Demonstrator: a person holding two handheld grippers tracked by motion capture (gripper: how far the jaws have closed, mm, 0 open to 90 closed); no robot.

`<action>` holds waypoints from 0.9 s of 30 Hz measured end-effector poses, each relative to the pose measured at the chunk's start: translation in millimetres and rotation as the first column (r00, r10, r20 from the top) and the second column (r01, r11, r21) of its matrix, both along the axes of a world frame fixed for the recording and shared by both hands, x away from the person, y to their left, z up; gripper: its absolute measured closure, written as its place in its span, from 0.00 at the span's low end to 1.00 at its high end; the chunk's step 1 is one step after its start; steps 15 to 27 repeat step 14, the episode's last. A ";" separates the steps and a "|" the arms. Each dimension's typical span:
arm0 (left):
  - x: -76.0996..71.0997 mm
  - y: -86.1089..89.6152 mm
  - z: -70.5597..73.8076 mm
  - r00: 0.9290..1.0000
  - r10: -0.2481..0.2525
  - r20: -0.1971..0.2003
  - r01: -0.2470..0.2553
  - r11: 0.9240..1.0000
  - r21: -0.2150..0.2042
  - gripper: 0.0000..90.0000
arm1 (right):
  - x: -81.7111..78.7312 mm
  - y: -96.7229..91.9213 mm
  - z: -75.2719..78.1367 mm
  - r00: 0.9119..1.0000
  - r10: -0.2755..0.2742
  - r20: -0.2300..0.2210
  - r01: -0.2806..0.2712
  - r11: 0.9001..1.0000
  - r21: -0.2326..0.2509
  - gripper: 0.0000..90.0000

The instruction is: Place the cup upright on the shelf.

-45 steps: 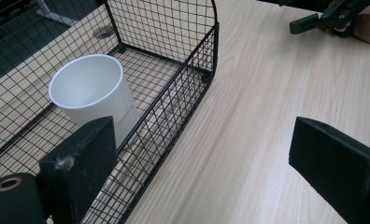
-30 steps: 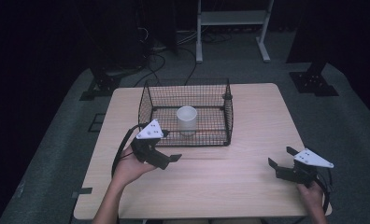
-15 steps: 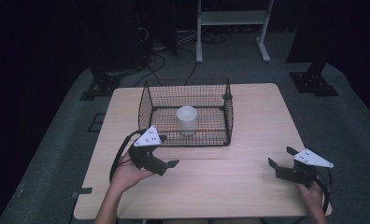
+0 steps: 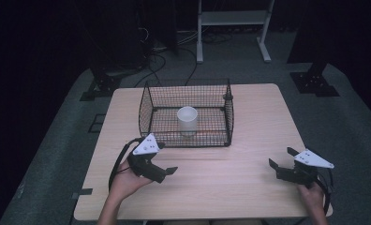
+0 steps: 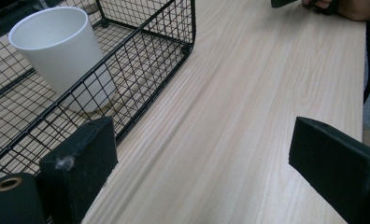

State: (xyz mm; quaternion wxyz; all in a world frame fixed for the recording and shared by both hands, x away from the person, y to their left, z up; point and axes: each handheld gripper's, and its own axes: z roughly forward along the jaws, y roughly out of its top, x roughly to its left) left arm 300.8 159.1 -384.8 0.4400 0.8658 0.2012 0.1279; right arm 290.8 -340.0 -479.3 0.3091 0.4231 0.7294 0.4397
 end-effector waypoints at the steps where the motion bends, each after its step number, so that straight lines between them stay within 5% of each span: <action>1: -0.6 -0.2 -1.1 1.000 -0.002 -0.004 0.002 1.000 0.001 0.08 | 0.0 0.0 0.0 1.000 0.000 0.000 0.000 1.000 0.000 0.15; 14: -15.8 8.5 -20.9 0.999 0.033 -0.014 -0.034 0.999 -0.021 0.08 | 0.0 0.7 -0.1 1.000 0.000 -0.001 0.000 1.000 -0.007 0.15; 27: -15.8 8.5 -20.9 0.999 0.033 -0.014 -0.034 0.999 -0.021 0.08 | 0.0 0.7 -0.1 1.000 0.000 -0.001 0.000 1.000 -0.007 0.15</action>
